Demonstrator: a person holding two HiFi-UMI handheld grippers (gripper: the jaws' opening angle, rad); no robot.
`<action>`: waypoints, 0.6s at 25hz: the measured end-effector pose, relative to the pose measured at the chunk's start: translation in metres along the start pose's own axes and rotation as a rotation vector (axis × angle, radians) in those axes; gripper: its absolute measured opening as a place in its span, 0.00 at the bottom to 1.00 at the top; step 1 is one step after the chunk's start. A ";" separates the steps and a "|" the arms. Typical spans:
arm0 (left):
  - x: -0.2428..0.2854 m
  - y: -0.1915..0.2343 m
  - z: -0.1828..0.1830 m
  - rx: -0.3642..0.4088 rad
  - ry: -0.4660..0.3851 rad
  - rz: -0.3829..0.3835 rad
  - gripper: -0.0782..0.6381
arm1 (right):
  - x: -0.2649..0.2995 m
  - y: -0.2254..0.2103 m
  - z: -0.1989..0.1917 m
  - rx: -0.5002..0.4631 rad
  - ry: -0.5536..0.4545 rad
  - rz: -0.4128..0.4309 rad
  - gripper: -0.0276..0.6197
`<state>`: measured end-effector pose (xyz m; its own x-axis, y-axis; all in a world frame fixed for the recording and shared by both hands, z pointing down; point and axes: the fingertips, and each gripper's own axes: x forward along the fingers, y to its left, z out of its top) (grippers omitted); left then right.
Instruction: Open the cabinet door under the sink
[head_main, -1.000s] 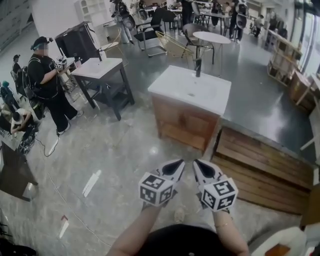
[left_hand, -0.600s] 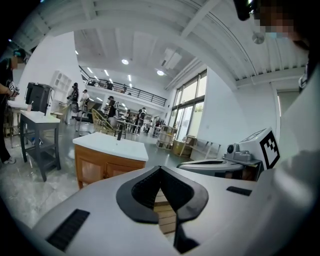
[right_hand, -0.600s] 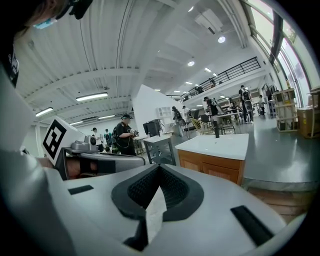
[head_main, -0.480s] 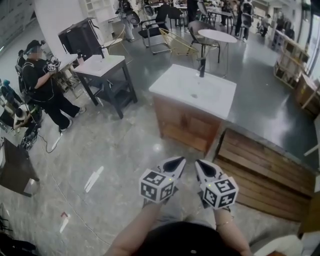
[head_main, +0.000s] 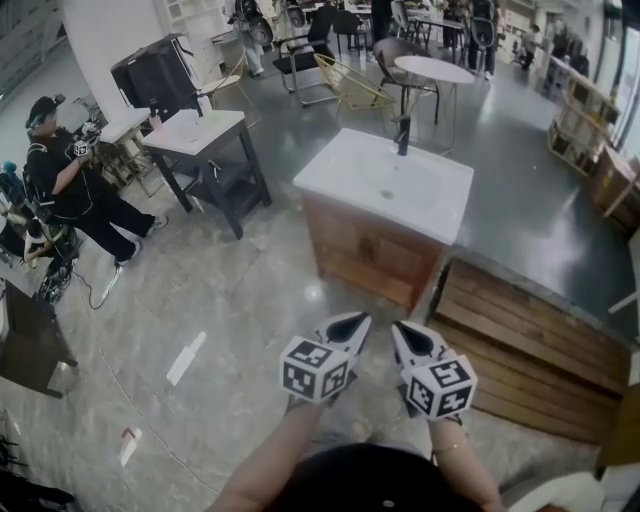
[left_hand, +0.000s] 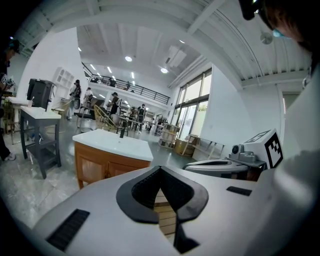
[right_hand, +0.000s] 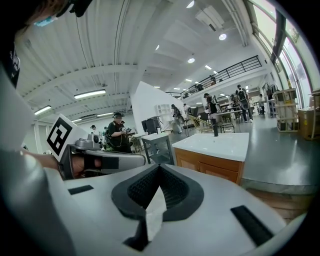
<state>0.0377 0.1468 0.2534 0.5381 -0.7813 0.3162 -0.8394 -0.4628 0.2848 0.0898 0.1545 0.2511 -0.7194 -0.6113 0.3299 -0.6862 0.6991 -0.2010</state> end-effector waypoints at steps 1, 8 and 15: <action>0.004 0.003 -0.001 0.000 0.005 -0.004 0.12 | 0.004 -0.002 0.000 0.003 0.000 -0.003 0.05; 0.032 0.039 0.008 -0.004 0.039 -0.029 0.12 | 0.047 -0.021 0.013 0.015 0.007 -0.034 0.05; 0.066 0.096 0.024 -0.006 0.079 -0.068 0.12 | 0.117 -0.046 0.028 0.030 0.031 -0.066 0.05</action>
<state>-0.0096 0.0406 0.2796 0.5979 -0.7128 0.3665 -0.8007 -0.5106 0.3133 0.0338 0.0400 0.2728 -0.6687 -0.6439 0.3717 -0.7356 0.6455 -0.2053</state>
